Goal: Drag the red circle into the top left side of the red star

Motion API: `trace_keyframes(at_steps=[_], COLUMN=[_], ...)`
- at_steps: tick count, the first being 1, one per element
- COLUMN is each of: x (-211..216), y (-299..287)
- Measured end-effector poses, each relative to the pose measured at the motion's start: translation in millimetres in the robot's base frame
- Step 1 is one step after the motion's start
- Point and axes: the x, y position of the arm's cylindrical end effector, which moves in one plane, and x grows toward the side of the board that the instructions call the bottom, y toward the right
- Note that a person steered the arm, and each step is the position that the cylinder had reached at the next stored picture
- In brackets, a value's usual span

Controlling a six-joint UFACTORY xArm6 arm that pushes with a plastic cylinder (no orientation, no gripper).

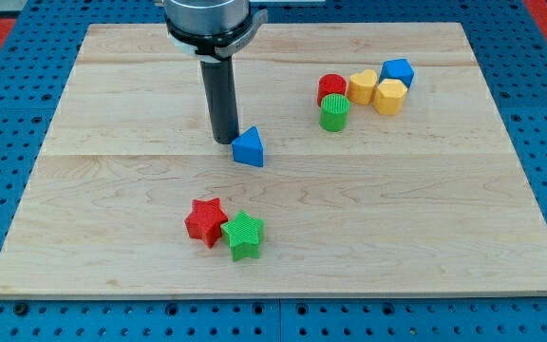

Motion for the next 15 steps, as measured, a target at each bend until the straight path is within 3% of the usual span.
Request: trace_keyframes(at_steps=[1, 3, 4, 6, 8, 10, 12, 14, 15], x=[-3.8, 108.0, 113.0, 45.3, -20.2, -77.3, -78.1, -76.3, -59.7], y=[15.0, 49.2, 57.1, 174.9, 229.7, 216.8, 165.4, 149.4, 118.3])
